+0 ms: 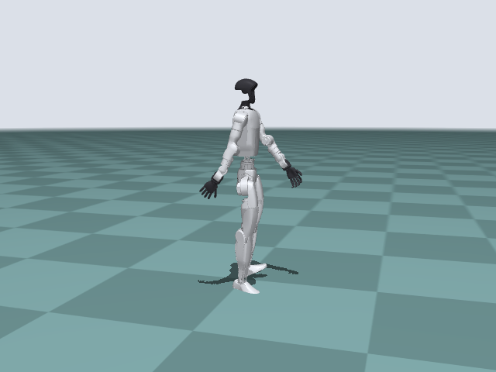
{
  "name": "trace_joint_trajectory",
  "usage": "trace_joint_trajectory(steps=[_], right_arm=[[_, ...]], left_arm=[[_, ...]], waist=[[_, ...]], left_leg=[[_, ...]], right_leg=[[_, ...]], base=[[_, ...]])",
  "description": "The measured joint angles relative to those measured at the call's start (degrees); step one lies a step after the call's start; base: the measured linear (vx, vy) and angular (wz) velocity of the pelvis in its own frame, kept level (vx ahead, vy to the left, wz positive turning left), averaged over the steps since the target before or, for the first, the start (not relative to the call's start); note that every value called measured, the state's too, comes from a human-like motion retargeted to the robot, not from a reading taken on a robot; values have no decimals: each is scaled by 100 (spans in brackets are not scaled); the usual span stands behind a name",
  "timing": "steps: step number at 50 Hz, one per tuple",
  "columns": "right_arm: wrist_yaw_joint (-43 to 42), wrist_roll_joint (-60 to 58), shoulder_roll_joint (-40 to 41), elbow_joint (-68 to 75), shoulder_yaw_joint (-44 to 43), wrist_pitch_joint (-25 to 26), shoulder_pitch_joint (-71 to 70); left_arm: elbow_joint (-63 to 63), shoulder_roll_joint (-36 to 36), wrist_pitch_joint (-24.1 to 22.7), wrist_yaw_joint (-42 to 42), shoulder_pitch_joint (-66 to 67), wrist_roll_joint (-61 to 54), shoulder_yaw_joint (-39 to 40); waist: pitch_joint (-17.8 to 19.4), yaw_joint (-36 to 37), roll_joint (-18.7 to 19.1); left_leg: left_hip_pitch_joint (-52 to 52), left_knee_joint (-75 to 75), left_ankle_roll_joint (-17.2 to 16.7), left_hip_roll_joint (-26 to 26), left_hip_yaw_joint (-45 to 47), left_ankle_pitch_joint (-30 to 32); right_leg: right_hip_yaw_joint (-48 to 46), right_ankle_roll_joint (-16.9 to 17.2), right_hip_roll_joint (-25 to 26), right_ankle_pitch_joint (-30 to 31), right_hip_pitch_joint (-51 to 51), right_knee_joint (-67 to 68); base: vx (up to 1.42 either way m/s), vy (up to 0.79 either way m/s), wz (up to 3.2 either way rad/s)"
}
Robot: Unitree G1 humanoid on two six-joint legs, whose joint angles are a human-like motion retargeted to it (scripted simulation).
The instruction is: In place motions
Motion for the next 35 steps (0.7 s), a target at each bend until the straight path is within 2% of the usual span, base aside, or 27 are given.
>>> trace_joint_trajectory(steps=[5,10,13,17,20,23,25,30,35], right_arm=[[-581,255,-353,0,-346,201,716],[-786,525,-323,0,-697,80,755],[-717,1159,-148,0,-762,14,472],[-605,1757,167,0,-102,-152,-437],[-168,1264,388,0,520,-249,-1433],[586,413,723,-237,803,-585,-2547],[1167,94,1001,-900,986,-790,-3002],[2107,268,1310,-2626,1535,-1429,-3734],[2250,-16,1381,-3624,1737,-1888,-4043]], left_arm=[[-1022,127,-428,-66,-425,-211,59],[-1346,345,-467,-237,-126,-125,-11],[-1014,251,-459,-173,400,-165,-38],[211,153,-378,-83,1429,-38,270],[1383,264,-170,195,2182,43,872],[1903,616,484,489,3239,223,1543],[1903,859,890,499,4041,574,1610],[1903,1332,928,59,5557,1835,1425],[1903,1350,1259,-61,6133,1702,2049]], waist=[[69,16,68],[131,6,136],[53,128,164],[-33,348,139],[-40,443,134],[10,459,141],[44,430,129],[33,389,155],[36,347,148]], left_leg=[[93,-40,-21,39,293,-42],[141,-49,-38,49,370,-55],[133,-75,-44,28,384,-61],[168,-121,-71,-15,397,-63],[206,-148,-111,-19,398,-62],[243,-181,-149,-5,455,-53],[252,-194,-181,3,475,-45],[197,-221,-226,42,448,-3],[138,-209,-244,68,356,37]], right_leg=[[208,-8,3,53,-117,45],[281,-22,11,63,-139,61],[290,-34,-1,63,-193,77],[291,-54,-50,63,-247,110],[326,-78,-73,75,-281,135],[422,-110,-61,97,-324,151],[464,-130,-51,104,-343,150],[515,-163,3,107,-407,157],[454,-171,28,94,-382,138]], base=[[-4,1,-51],[-2,1,-11],[0,0,0],[0,0,0],[0,0,0],[0,0,0],[0,-3,1],[0,0,0],[0,-1,12]])
